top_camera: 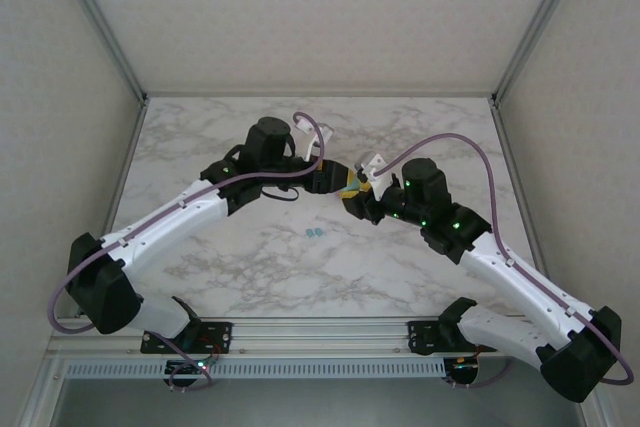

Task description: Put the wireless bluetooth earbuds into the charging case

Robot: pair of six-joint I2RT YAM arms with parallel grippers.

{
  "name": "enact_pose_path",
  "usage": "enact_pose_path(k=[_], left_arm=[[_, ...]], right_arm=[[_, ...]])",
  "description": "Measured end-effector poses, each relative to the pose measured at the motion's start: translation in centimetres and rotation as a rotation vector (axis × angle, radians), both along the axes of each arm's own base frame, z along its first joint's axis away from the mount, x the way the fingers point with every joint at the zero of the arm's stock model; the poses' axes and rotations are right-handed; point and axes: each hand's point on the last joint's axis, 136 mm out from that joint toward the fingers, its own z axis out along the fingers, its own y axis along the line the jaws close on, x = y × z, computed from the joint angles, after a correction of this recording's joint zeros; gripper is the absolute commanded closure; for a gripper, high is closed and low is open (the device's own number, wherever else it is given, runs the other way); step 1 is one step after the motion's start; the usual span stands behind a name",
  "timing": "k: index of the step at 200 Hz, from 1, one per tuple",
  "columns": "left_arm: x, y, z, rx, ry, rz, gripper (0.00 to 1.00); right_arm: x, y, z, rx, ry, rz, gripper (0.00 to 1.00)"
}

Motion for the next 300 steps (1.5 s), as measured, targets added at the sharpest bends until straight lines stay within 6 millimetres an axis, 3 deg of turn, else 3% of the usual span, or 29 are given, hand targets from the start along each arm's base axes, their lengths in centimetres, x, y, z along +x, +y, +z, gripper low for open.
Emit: enact_pose_path(k=[113, 151, 176, 192, 238, 266, 300], left_arm=[[-0.3, -0.3, 0.0, 0.009, 0.024, -0.026, 0.54], [-0.5, -0.7, 0.3, 0.006, 0.030, -0.060, 0.72], [-0.4, -0.7, 0.3, 0.010, 0.028, -0.058, 0.80], [-0.3, -0.7, 0.4, 0.009, 0.031, -0.049, 0.84], [0.6, 0.7, 1.3, -0.068, 0.041, 0.104, 0.85], [0.8, 1.9, 3.3, -0.155, 0.030, 0.188, 0.85], [0.8, 2.8, 5.1, -0.236, 0.044, 0.250, 0.84]], right_arm=[[0.4, -0.2, 0.1, -0.005, -0.016, -0.024, 0.65], [0.9, -0.4, 0.6, 0.002, -0.039, -0.046, 0.64], [1.1, -0.5, 0.5, -0.003, -0.041, -0.059, 0.59], [1.1, -0.6, 0.5, -0.004, -0.043, -0.062, 0.50], [1.0, -1.6, 2.7, 0.056, -0.125, -0.106, 0.31], [1.1, -2.2, 3.6, 0.117, -0.203, -0.138, 0.29], [1.9, -1.2, 3.8, 0.131, -0.252, -0.119, 0.30]])
